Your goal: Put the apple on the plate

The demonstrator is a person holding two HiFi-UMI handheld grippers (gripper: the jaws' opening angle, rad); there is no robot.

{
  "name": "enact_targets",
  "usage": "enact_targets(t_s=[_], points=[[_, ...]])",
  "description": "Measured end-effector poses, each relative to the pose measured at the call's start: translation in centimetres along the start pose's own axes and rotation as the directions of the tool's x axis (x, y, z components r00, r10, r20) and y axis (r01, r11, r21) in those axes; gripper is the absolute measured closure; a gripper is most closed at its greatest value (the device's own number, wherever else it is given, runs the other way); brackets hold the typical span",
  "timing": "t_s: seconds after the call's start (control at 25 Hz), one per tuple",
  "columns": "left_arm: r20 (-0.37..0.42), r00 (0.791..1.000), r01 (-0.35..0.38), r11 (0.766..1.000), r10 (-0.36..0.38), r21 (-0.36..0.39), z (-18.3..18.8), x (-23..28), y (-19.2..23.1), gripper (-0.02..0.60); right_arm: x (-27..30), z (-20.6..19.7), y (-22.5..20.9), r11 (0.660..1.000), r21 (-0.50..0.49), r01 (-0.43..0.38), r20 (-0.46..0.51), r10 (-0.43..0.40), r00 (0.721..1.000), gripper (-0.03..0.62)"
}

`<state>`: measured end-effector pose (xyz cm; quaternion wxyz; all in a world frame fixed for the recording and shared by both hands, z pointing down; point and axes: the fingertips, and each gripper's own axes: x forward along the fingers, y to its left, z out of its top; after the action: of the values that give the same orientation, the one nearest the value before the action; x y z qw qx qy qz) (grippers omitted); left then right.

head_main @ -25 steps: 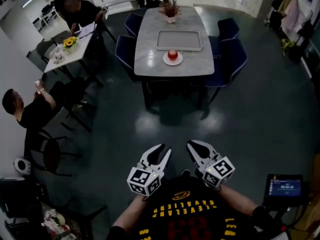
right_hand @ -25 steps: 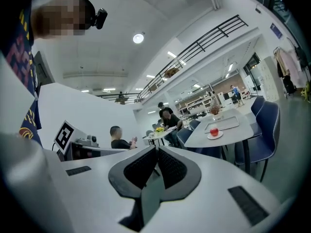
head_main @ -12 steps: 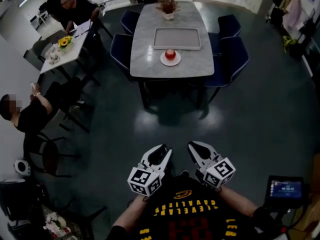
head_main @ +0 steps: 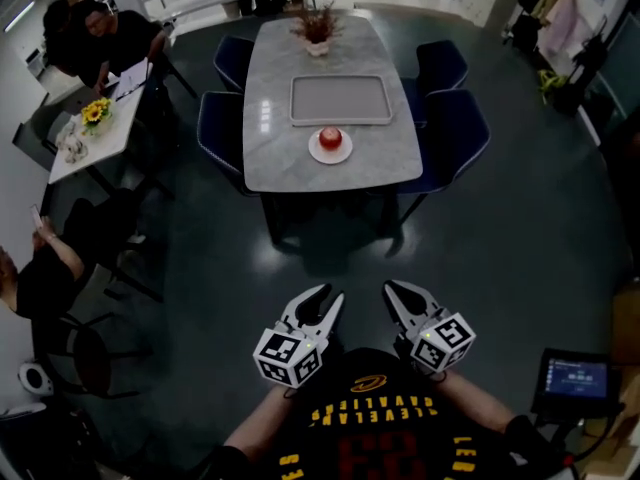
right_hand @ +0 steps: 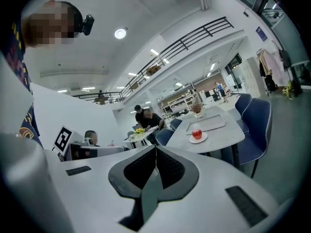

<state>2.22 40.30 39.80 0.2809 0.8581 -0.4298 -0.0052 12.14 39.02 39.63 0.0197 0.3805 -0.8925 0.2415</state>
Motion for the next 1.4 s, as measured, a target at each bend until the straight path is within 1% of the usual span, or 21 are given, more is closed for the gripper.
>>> enact_targets(t_s=[0.24,0.56,0.64,0.76,0.84,1.0,1.12,1.24,1.4], points=[[0.001,0.999,0.032,0.998,-0.032,-0.054,2.3,1.7,5.3,0.462,4.7,0.6,-1.4,0.997,0.036,0.067,-0.011,-0.066,0.998,0.585],[-0.009,1.000,0.016,0.992,-0.018,-0.123,4.2,5.1,10.7,0.462,8.9,1.5,-5.0,0.990,0.083,0.115,-0.029,-0.113,0.993,0.585],[-0.016,1.000,0.008,0.987,-0.011,-0.158,4.7,6.5,12.3,0.462,10.1,1.6,-6.7,0.987,0.099,0.123,-0.035,-0.120,0.992,0.585],[-0.027,1.000,0.000,0.974,-0.006,-0.228,5.6,8.9,14.8,0.462,12.2,2.0,-9.8,0.982,0.140,0.128,-0.045,-0.123,0.991,0.585],[-0.031,1.000,-0.014,0.965,0.006,-0.260,6.4,10.7,16.5,0.462,13.8,2.6,-12.1,0.979,0.165,0.121,-0.050,-0.115,0.992,0.585],[-0.035,0.998,-0.060,0.955,0.052,-0.289,7.9,14.7,20.1,0.462,17.8,4.1,-16.9,0.977,0.190,0.096,-0.066,-0.084,0.994,0.585],[-0.051,0.997,-0.067,0.941,0.053,-0.331,8.5,18.0,22.1,0.463,20.6,5.2,-20.6,0.977,0.203,0.070,-0.095,-0.052,0.994,0.585],[-0.078,0.996,-0.068,0.930,0.043,-0.362,8.3,21.1,23.4,0.462,22.7,5.3,-24.2,0.974,0.223,0.047,-0.127,-0.019,0.992,0.585],[-0.129,0.988,-0.130,0.920,0.088,-0.369,6.7,24.1,26.4,0.462,25.4,4.3,-28.2,0.969,0.246,0.001,-0.158,0.039,0.987,0.585]])
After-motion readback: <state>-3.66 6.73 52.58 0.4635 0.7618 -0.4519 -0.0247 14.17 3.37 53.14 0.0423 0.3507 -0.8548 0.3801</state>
